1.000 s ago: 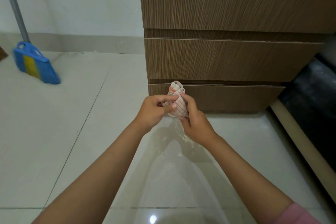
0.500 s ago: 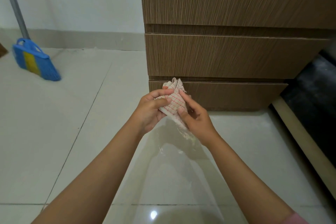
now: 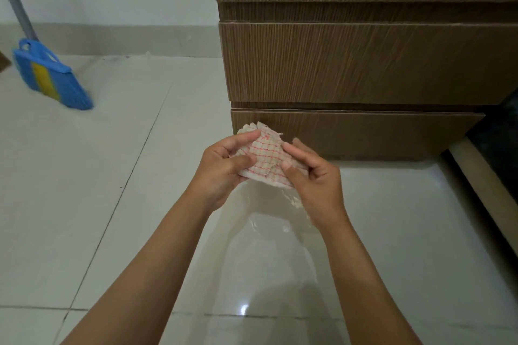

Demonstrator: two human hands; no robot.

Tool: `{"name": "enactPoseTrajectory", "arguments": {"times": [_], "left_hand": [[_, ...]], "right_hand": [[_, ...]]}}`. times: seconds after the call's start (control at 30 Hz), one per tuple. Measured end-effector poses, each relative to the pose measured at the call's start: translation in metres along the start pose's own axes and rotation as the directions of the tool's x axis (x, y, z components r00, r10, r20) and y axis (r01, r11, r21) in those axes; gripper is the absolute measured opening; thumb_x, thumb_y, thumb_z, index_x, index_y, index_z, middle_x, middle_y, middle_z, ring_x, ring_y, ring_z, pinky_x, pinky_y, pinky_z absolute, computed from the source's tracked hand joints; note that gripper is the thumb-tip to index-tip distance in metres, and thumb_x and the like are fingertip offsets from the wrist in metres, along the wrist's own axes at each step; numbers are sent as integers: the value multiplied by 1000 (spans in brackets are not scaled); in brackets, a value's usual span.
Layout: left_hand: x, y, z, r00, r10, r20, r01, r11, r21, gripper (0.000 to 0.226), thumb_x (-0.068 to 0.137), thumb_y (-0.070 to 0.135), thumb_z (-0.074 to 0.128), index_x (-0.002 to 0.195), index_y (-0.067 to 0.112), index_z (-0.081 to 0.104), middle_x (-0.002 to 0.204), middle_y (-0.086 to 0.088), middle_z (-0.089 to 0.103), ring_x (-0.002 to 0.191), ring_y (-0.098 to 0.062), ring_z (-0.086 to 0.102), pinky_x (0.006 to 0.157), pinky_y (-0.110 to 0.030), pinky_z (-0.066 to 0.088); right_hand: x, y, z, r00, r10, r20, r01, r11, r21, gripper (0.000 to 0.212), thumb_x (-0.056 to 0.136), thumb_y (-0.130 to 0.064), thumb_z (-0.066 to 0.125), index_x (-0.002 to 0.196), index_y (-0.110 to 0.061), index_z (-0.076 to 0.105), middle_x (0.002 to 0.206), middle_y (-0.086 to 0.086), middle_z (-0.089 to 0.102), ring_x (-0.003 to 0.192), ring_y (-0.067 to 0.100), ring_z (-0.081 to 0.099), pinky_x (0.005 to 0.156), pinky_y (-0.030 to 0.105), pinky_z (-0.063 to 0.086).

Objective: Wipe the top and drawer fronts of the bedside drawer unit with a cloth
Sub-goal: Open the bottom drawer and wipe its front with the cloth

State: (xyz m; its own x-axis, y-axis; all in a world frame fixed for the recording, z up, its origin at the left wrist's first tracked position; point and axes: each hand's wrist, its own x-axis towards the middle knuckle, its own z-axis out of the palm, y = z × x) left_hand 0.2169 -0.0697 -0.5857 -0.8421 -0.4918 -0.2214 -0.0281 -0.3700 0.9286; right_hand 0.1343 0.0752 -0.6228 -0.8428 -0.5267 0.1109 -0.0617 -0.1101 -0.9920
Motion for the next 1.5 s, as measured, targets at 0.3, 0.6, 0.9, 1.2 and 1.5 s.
{"name": "enactPoseTrajectory", "arguments": {"times": [0.3,0.6,0.9,1.2,1.5], "left_hand": [[8,-3,-4,985,-167,34,162,980,113,50,82,-22,44,111,11,67,123,-7,62,107,-27,63,82,-39,55],[-44,101,54,967,-254,-38,255,932,258,57,80,-25,48,112,19,65,121,-4,62,109,-21,62,90,-41,52],[-108,320,154,981,-189,30,173,942,289,62,78,-26,49,106,27,67,114,11,67,116,-14,58,97,-40,48],[-159,487,237,973,-196,118,160,952,261,60,79,-26,49,107,24,66,116,8,62,105,0,60,83,-24,52],[-122,509,292,956,-231,181,162,929,331,57,81,-21,52,109,27,63,119,11,59,105,2,59,89,-23,49]], "right_hand": [[4,19,3,992,112,-50,-108,992,68,32,84,2,62,108,-20,66,127,-2,59,122,5,51,98,26,46],[-13,-122,0,962,239,-134,-266,935,-236,33,85,5,60,115,-6,64,133,-6,47,122,9,50,94,20,48],[-2,-390,-14,935,293,-202,-343,891,-296,37,82,9,63,116,-5,63,148,4,28,101,-30,43,85,3,43],[16,-608,-40,809,549,-208,-555,831,34,32,79,6,66,108,-6,68,102,9,70,85,14,70,71,24,56],[49,-631,-87,893,342,-293,-426,852,-303,34,77,-4,72,107,-19,68,103,-1,69,92,12,65,81,30,55]]}}
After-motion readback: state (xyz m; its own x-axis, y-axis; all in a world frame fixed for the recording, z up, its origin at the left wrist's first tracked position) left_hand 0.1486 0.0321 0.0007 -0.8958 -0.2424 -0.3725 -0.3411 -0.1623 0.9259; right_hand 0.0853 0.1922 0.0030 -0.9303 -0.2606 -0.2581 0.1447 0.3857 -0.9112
